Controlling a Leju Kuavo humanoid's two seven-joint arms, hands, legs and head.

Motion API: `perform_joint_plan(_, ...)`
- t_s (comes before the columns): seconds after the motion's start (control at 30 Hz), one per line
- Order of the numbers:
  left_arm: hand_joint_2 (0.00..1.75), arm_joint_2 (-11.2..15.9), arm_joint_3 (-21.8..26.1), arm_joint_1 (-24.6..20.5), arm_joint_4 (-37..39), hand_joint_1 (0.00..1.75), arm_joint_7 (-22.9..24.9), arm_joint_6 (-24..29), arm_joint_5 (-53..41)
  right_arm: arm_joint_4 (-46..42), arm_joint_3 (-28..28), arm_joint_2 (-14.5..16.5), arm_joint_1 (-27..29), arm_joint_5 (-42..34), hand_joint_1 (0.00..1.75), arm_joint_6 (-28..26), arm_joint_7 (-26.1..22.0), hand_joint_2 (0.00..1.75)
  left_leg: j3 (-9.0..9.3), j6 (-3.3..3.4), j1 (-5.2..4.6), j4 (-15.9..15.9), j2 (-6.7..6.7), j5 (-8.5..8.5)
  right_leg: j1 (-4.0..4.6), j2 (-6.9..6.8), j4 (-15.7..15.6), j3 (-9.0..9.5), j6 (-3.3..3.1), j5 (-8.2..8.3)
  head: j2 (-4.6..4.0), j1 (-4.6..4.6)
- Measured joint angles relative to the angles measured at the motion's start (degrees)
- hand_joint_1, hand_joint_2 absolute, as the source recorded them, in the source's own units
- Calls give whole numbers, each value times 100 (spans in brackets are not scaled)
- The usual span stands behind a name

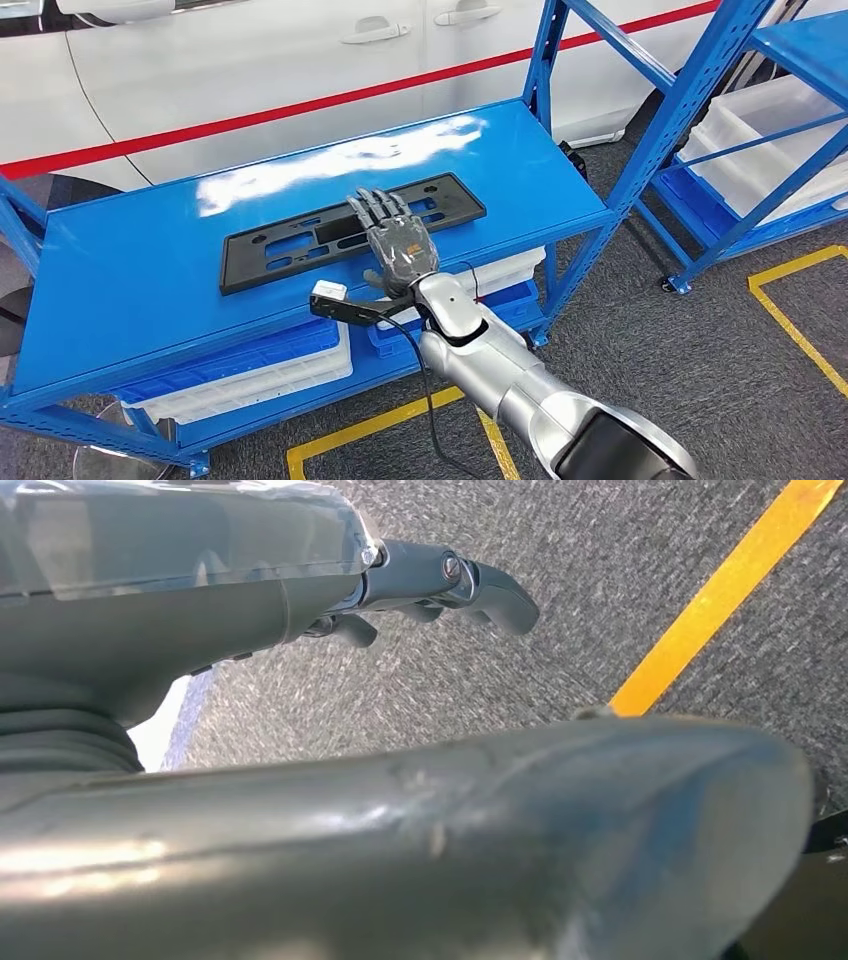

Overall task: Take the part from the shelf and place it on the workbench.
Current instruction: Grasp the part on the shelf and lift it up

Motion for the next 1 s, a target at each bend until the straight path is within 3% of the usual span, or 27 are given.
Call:
perform_joint_plan(0.5,0,27,-147,-25,0,0,-5,-62,-3,1897,-134,38,-530,-339,0,338,146,175,2,-1,0,2,0,1,-1,0,1,0,0,0,0,0)
perform_joint_plan(1.0,0,46,-181,-30,0,0,10,-56,4,2423,-263,38,-496,-182,0,477,215,175,10,-2,0,1,1,0,0,0,1,7,0,1,0,0)
